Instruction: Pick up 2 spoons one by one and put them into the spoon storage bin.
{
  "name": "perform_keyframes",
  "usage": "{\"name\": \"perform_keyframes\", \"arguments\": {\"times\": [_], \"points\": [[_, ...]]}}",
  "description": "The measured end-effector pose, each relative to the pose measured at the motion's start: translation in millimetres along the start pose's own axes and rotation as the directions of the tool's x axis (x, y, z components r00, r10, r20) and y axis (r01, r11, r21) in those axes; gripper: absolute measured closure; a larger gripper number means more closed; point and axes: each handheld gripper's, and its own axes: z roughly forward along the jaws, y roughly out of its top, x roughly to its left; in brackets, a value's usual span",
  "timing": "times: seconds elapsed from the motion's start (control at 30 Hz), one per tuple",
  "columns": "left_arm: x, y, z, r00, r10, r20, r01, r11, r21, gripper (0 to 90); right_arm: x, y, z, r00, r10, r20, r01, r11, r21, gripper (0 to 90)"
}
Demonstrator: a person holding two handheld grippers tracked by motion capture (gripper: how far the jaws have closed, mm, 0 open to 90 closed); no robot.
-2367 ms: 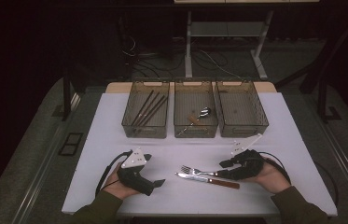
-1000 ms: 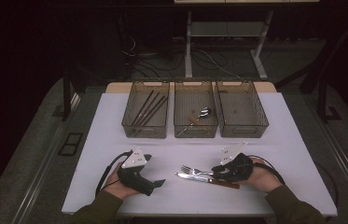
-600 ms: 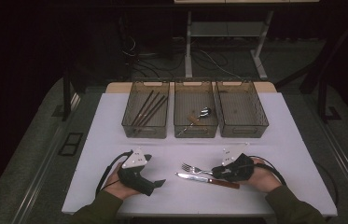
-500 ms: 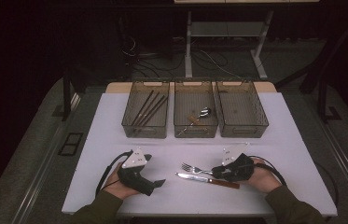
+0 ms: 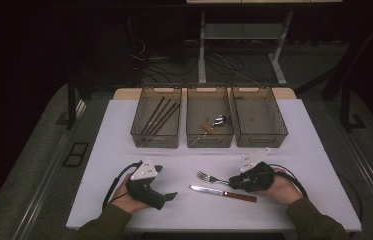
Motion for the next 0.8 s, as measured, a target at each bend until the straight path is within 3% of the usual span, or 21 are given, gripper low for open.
{"name": "perform_keyframes", "arguments": {"times": [0.5,0.6,0.67,0.73,0.8], "points": [[0.4,0.0,-0.2,1.0,0.001,0.003,-0.001,1.0,0.001,0.0,-6.7,-0.2,-15.8,0.9995,0.026,0.02,-0.025,0.999,-0.045,77.6],[0.4,-0.1,-0.3,1.0,-0.001,0.005,0.001,1.0,-0.002,0.0,-7.5,-0.1,-18.6,0.9991,0.039,0.017,-0.038,0.998,-0.056,77.6],[0.4,-0.1,-0.4,1.0,0.0,0.006,0.0,1.0,-0.004,0.0,-6.0,0.6,-20.2,0.9973,0.073,0.005,-0.072,0.995,-0.068,77.6],[0.3,-0.2,-0.3,1.0,-0.001,0.007,0.001,1.0,-0.004,0.0,-8.3,0.8,-22.6,0.9985,0.052,0.019,-0.051,0.997,-0.064,77.6],[0.3,-0.1,-0.3,1.0,-0.001,0.007,0.001,1.0,-0.004,0.0,-7.8,1.8,-25.0,0.9972,0.073,0.013,-0.072,0.994,-0.08,77.6]]}}
